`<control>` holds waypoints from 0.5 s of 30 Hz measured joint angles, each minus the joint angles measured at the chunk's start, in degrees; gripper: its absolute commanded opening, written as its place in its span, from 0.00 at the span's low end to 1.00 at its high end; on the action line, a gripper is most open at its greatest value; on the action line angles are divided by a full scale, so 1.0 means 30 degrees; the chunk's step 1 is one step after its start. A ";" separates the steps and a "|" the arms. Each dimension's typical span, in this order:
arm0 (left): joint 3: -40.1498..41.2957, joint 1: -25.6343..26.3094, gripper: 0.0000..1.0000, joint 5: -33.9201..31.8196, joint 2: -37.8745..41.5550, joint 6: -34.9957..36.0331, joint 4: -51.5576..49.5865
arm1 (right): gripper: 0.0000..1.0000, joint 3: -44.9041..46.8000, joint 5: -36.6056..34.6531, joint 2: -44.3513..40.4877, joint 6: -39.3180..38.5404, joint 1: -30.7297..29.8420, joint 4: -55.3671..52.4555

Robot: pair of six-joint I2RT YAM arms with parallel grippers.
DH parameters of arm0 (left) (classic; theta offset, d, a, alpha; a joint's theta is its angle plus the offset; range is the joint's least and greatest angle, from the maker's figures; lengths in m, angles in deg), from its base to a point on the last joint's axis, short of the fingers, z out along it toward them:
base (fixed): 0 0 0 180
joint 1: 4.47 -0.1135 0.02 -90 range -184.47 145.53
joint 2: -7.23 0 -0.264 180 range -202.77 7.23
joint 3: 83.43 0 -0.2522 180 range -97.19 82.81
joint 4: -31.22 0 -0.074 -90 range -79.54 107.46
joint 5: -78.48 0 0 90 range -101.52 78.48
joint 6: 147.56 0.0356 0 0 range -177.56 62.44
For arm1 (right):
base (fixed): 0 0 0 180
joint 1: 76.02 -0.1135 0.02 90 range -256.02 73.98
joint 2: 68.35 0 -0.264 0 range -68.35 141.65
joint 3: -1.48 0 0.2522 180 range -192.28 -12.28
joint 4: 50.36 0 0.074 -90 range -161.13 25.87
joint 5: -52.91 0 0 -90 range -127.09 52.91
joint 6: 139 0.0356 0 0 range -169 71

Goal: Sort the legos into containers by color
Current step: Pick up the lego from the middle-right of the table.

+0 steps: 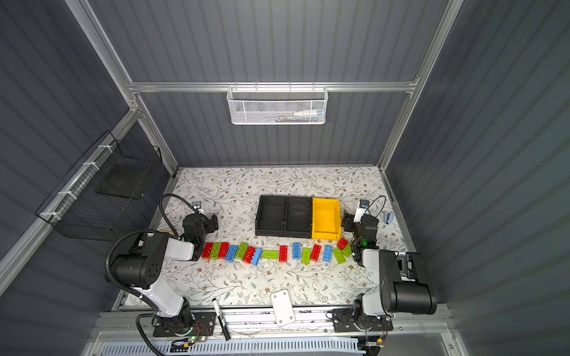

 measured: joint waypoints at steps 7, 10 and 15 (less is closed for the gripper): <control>-0.3089 0.0000 0.84 -0.0896 0.4058 -0.1071 -0.6076 | 0.71 -0.7082 -0.2193 -0.2827 0.1851 0.0146 -0.9479; -0.4554 0.0000 0.84 -0.1078 0.5362 -0.2098 -0.8247 | 0.73 -0.9683 -0.3344 -0.2907 0.4452 0.0189 -1.3471; -0.4728 0.0000 0.84 -0.0517 0.7271 -0.4109 -1.1264 | 0.73 -1.0542 -0.4109 -0.2492 0.8655 0.0474 -2.0057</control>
